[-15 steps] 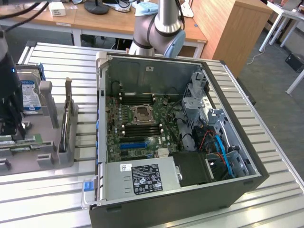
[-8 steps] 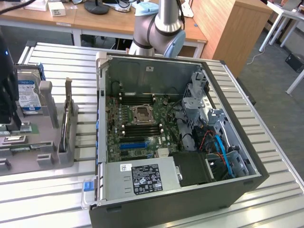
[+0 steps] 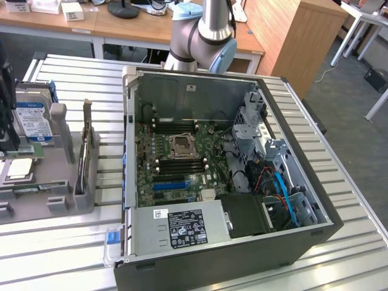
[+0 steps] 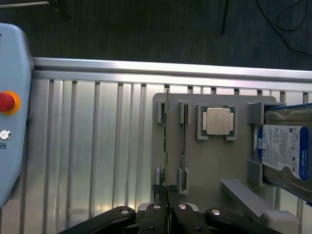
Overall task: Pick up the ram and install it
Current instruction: 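Pick up the ram and move it above insertion slot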
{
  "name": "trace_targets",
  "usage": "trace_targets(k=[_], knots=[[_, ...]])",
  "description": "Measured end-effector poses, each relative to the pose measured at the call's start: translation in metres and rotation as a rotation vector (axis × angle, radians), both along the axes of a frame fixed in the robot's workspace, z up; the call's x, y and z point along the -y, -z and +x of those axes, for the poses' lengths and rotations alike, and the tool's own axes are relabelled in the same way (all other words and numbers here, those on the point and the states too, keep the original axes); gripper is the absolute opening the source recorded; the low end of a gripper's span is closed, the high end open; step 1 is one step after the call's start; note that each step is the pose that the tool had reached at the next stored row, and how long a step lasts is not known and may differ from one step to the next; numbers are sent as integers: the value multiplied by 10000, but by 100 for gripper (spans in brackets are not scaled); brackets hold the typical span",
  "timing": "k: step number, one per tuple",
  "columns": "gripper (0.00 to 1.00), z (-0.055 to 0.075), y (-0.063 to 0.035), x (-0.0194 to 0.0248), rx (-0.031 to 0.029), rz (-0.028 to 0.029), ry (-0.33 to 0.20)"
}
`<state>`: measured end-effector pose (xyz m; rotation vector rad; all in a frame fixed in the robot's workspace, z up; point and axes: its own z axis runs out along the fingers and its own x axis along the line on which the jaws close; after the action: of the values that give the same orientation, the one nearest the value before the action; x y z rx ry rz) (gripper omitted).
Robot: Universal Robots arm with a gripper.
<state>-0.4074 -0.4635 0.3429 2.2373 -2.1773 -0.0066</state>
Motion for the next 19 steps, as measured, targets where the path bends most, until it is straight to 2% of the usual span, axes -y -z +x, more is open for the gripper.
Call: trace_targets(k=[19], knots=[[12,0,-495,0,3,0,88]])
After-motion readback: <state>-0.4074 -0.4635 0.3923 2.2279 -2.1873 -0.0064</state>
